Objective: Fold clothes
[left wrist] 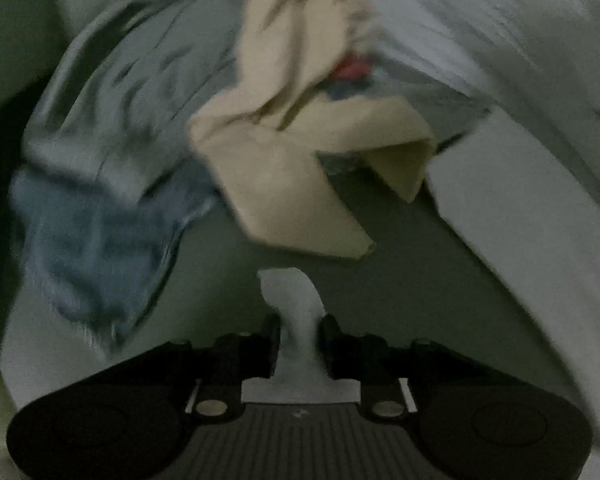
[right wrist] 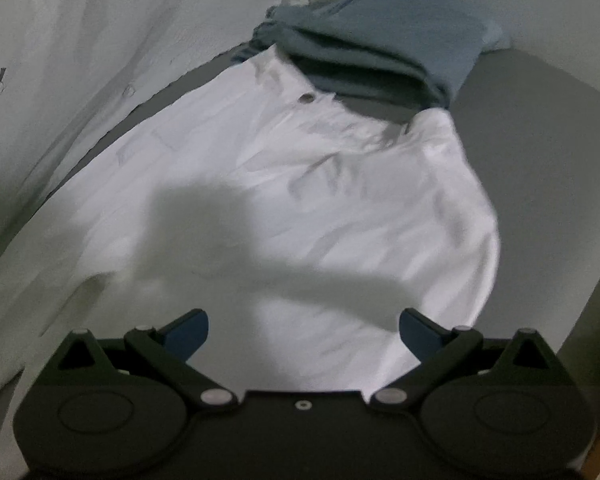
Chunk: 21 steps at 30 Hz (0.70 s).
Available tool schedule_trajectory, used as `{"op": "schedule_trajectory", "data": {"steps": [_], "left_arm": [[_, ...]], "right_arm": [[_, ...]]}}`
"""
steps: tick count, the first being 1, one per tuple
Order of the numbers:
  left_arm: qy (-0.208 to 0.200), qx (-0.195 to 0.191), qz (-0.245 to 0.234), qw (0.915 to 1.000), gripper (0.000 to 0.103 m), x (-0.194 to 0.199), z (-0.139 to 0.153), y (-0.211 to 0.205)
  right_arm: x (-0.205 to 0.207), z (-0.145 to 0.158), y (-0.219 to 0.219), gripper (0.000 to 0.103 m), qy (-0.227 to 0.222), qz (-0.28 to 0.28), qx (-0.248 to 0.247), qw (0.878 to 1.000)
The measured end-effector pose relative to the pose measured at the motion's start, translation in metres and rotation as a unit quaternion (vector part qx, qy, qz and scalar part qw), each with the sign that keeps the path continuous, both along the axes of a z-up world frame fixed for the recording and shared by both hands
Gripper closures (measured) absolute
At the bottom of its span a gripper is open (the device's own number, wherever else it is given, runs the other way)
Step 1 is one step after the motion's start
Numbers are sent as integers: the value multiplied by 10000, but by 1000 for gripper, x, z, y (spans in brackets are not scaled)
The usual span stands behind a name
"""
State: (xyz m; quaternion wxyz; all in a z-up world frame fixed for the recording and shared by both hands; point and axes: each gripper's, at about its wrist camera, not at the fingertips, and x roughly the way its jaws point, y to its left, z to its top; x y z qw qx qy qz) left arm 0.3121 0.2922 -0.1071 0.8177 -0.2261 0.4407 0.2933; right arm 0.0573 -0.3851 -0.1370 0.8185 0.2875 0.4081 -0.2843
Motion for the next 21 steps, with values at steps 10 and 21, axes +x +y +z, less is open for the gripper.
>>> {"op": "schedule_trajectory", "data": {"steps": [10, 21], "left_arm": [[-328, -130, -819, 9960, 21, -49, 10, -86], [-398, 157, -1698, 9846, 16, -22, -46, -171]], "right_arm": [[-49, -34, -59, 11, -23, -994, 202, 9948], [-77, -80, -115, 92, -2735, -2134, 3507, 8699]]}}
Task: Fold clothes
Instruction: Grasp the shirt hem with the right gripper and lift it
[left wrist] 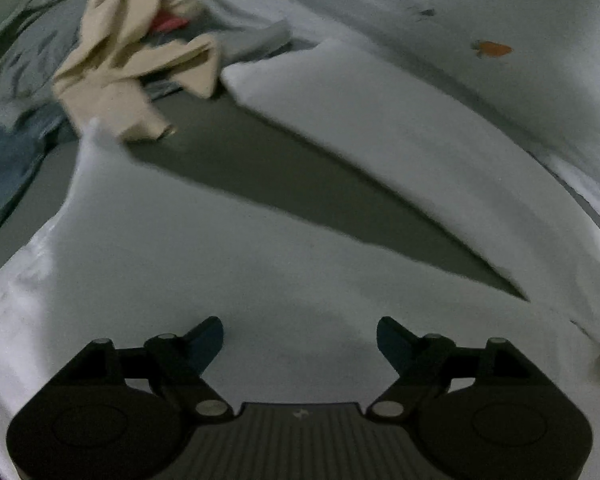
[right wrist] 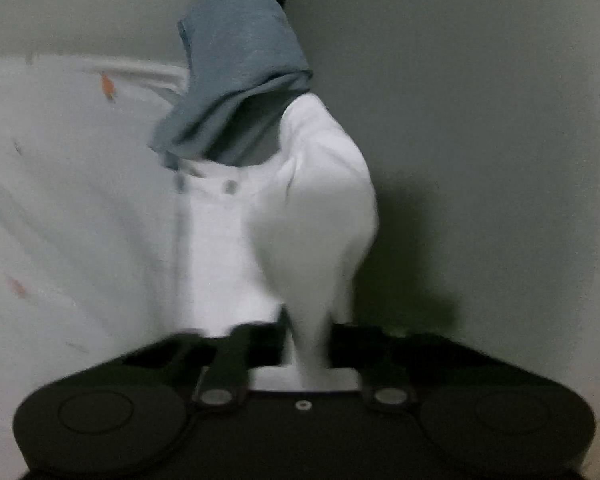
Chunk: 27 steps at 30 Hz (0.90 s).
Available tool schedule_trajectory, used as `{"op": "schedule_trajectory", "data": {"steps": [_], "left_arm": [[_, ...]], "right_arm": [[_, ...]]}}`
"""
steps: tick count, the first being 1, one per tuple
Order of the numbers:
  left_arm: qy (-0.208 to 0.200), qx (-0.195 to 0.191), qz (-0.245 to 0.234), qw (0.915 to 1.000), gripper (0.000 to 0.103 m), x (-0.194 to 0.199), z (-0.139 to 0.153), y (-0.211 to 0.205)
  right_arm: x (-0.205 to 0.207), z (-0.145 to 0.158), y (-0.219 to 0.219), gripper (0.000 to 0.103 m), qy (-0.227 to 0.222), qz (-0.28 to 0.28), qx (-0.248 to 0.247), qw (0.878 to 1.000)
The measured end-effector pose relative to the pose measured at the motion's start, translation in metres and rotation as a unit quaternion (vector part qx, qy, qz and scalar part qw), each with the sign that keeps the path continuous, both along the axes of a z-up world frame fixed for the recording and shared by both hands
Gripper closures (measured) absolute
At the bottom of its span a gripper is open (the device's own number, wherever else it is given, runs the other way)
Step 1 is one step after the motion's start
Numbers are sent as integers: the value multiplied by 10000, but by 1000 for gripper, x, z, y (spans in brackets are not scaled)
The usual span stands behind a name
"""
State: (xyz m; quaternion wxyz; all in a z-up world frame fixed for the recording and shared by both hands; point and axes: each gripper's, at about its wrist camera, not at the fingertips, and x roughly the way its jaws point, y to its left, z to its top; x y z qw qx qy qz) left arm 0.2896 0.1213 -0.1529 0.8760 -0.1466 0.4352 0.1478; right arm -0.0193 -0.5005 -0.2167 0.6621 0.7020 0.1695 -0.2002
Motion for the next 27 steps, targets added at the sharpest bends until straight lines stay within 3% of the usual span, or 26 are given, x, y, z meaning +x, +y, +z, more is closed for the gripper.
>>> {"op": "schedule_trajectory", "data": {"steps": [4, 7, 10, 13, 20, 27], "left_arm": [[-420, 550, -156, 9975, 0, 19, -15, -13], [-401, 849, 12, 9956, 0, 25, -31, -20], [-686, 1390, -91, 9879, 0, 18, -36, -33], [-910, 1405, 26, 9859, 0, 10, -39, -33], [-896, 1487, 42, 9848, 0, 4, -36, -37], [-793, 2153, 149, 9732, 0, -10, -35, -62]], "right_arm": [[12, 15, 3, 95, -244, 283, -408, 9985], [14, 16, 2, 95, 126, 460, -588, 9971], [11, 17, 3, 95, 252, 530, -653, 9961], [11, 16, 5, 95, 352, 559, -654, 9957], [17, 19, -1, 94, 516, 654, -752, 9937], [11, 14, 1, 91, 562, 654, -709, 9938]]}}
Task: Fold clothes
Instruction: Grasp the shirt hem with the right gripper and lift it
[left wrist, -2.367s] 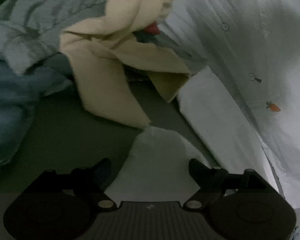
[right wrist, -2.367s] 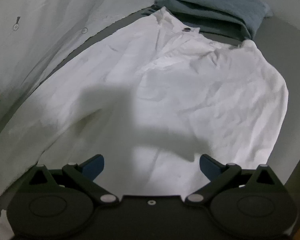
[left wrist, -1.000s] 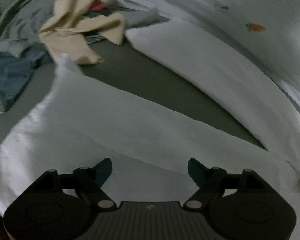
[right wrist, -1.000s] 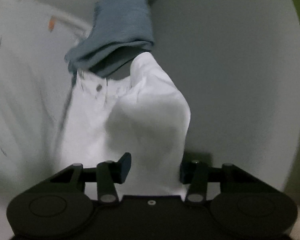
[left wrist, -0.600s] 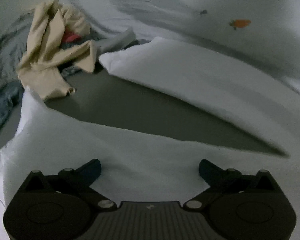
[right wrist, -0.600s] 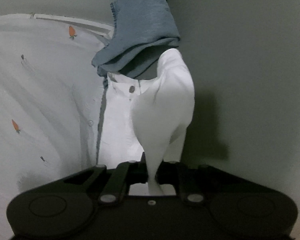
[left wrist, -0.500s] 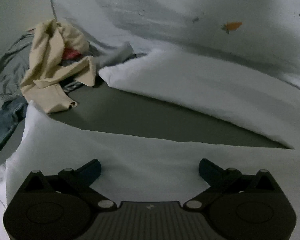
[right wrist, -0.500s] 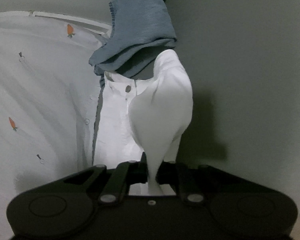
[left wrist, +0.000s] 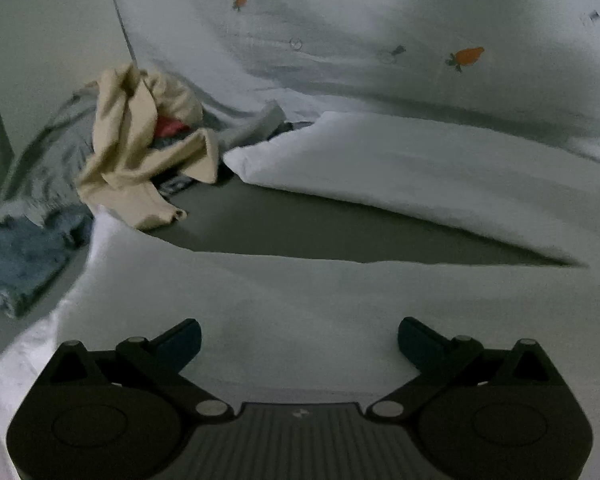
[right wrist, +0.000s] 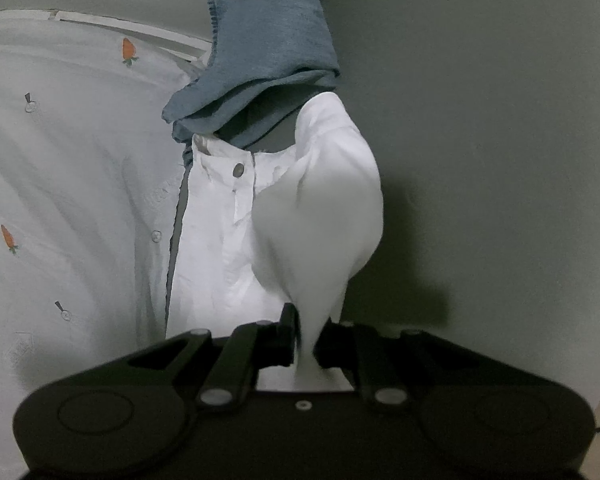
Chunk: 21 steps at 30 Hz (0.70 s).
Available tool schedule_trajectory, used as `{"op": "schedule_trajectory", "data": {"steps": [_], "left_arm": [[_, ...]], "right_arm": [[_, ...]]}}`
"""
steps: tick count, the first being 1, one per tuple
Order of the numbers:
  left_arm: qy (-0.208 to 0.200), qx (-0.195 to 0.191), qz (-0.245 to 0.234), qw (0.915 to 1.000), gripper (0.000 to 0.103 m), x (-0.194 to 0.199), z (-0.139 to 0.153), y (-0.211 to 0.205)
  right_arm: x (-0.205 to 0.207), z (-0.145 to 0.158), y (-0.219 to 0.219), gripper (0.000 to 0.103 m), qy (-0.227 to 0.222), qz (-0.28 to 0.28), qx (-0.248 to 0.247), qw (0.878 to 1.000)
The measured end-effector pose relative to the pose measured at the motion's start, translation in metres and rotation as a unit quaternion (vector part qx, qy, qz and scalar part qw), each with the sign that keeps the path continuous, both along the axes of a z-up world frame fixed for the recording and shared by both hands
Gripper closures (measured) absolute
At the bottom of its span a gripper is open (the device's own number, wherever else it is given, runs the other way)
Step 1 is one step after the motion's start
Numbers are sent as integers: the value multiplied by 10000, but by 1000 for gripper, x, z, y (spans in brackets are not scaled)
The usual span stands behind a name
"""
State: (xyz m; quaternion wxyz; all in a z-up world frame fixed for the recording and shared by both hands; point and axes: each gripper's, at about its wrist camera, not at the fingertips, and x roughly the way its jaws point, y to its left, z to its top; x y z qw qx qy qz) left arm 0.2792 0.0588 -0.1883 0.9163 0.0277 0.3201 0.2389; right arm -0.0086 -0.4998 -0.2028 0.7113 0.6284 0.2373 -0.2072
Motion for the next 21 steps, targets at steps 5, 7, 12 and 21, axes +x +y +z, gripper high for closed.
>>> {"op": "schedule_trajectory", "data": {"steps": [5, 7, 12, 21], "left_arm": [[-178, -948, -21, 9953, 0, -5, -3, 30], [-301, -1139, -130, 9929, 0, -9, -3, 38], [-211, -982, -193, 9948, 0, -7, -4, 32], [-162, -936, -168, 9953, 0, -5, -5, 29]], "right_arm": [[1, 2, 1, 90, 50, 48, -31, 10000], [1, 2, 2, 89, 76, 70, -49, 9999], [1, -1, 2, 87, 143, 67, -36, 9999], [4, 1, 5, 85, 283, 116, -104, 9995]]}}
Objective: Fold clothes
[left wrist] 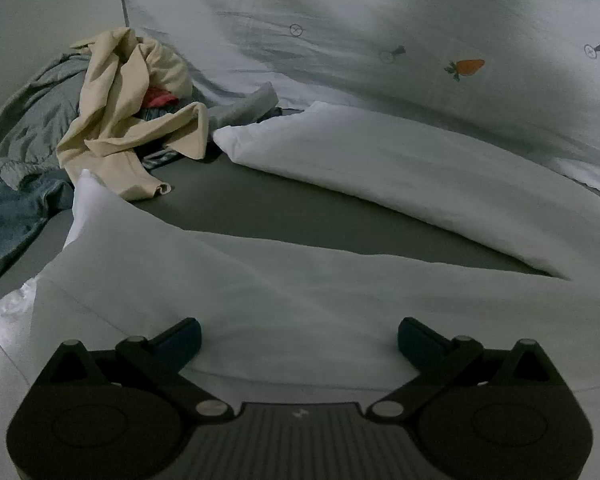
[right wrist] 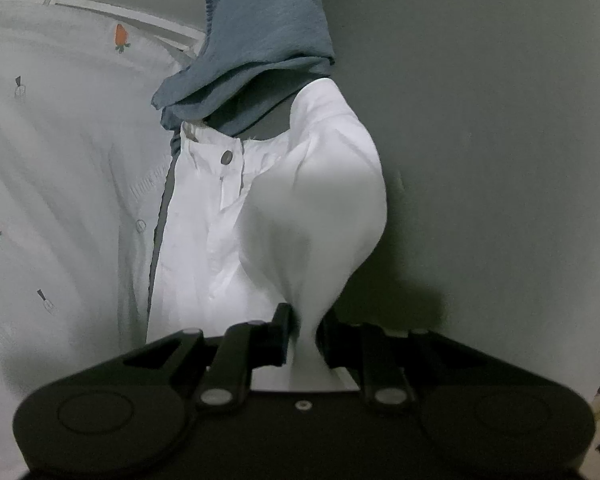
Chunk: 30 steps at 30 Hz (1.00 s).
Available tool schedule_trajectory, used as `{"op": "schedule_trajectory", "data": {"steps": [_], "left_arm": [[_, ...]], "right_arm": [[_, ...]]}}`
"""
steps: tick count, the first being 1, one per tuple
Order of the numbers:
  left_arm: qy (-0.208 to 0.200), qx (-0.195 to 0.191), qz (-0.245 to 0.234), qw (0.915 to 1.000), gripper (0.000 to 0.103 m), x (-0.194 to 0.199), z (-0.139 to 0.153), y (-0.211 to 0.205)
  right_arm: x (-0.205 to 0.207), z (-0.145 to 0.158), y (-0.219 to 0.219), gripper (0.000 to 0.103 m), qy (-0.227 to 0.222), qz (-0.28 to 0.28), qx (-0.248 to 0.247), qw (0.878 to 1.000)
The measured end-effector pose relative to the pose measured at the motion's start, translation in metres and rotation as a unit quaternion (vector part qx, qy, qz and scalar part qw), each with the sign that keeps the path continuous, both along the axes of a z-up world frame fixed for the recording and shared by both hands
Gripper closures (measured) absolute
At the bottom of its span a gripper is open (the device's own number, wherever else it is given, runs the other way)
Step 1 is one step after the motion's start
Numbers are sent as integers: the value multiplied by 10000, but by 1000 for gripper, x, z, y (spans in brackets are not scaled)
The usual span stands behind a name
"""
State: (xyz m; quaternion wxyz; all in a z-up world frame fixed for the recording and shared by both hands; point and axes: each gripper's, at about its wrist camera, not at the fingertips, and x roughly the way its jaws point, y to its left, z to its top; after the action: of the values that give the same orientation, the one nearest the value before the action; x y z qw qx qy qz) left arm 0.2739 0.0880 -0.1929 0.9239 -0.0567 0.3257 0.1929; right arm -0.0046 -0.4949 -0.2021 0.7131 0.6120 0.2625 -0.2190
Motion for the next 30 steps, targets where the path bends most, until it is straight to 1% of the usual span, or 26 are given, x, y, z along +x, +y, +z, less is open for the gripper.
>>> {"op": "schedule_trajectory", "data": {"steps": [9, 14, 18, 22, 30], "left_arm": [[1, -5, -12, 10000, 0, -1, 1, 1], [2, -7, -22, 10000, 0, -1, 1, 3], [2, -9, -25, 10000, 0, -2, 0, 3], [0, -11, -26, 10000, 0, -2, 0, 3], [0, -22, -22, 10000, 0, -1, 0, 3]], "right_arm": [[7, -6, -2, 79, 174, 142, 102, 9997], [22, -1, -2, 73, 459, 568, -137, 9972], [33, 7, -3, 71, 637, 946, -354, 9928], [34, 9, -6, 71, 662, 1148, -408, 9903], [32, 4, -12, 70, 569, 1213, -276, 9906]]}}
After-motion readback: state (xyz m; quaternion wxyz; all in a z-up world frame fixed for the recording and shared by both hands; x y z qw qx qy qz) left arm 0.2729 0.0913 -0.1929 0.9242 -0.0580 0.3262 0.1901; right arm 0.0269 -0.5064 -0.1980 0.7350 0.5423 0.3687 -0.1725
